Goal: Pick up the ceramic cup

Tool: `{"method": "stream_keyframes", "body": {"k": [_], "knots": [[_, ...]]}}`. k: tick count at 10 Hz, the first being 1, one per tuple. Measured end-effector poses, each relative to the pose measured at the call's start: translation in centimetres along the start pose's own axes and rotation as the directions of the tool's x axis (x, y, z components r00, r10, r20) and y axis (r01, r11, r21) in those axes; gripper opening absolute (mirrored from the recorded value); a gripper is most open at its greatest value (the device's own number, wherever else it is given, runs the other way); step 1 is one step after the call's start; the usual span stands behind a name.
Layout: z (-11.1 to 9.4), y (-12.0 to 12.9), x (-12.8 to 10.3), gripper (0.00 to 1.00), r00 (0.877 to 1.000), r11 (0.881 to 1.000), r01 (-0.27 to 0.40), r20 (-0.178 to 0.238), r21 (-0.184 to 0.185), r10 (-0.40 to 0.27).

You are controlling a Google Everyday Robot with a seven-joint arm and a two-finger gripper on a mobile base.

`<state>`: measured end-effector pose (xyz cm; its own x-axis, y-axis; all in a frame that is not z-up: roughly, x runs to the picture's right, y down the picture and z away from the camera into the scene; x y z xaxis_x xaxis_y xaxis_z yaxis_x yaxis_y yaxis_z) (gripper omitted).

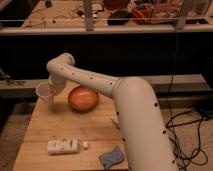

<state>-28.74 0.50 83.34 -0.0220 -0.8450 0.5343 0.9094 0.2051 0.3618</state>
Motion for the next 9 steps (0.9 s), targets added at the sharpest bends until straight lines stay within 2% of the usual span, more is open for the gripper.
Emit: {"method": "stream_keyframes", "body": {"k": [4, 9], "knots": [[-1.6, 0.3, 0.4, 0.00, 1.000, 1.000, 0.010, -0.003, -0.003, -0.010], [-2.3, 0.2, 0.3, 0.00, 1.000, 1.000, 0.029, -0.008, -0.006, -0.029]]}}
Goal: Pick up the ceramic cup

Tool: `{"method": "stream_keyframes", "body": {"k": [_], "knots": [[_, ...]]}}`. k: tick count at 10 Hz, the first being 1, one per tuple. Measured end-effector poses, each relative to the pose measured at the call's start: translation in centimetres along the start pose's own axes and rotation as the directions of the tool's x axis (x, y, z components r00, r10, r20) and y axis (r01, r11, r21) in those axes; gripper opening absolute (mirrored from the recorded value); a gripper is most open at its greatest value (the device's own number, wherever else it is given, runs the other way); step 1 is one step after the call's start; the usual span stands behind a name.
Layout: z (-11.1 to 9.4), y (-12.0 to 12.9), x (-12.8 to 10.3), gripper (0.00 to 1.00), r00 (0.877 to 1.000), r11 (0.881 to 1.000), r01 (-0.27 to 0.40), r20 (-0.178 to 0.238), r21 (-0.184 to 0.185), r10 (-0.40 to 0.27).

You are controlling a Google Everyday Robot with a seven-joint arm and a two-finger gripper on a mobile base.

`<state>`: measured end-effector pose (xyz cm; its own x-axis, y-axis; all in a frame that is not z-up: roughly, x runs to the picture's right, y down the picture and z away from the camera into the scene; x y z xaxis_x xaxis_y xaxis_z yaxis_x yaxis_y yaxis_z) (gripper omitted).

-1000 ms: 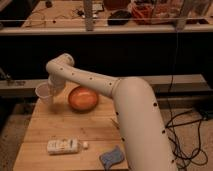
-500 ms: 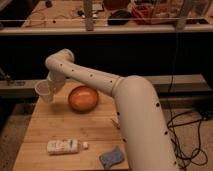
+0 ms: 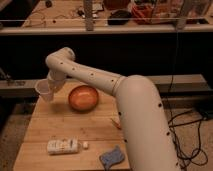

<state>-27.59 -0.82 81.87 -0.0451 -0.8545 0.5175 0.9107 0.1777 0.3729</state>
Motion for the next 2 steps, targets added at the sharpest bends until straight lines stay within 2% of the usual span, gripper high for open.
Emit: {"method": "stream_keyframes", "body": {"k": [2], "knots": [[-0.35, 0.16, -0.06, 0.00, 1.000, 1.000, 0.007, -0.003, -0.001, -0.007]]}}
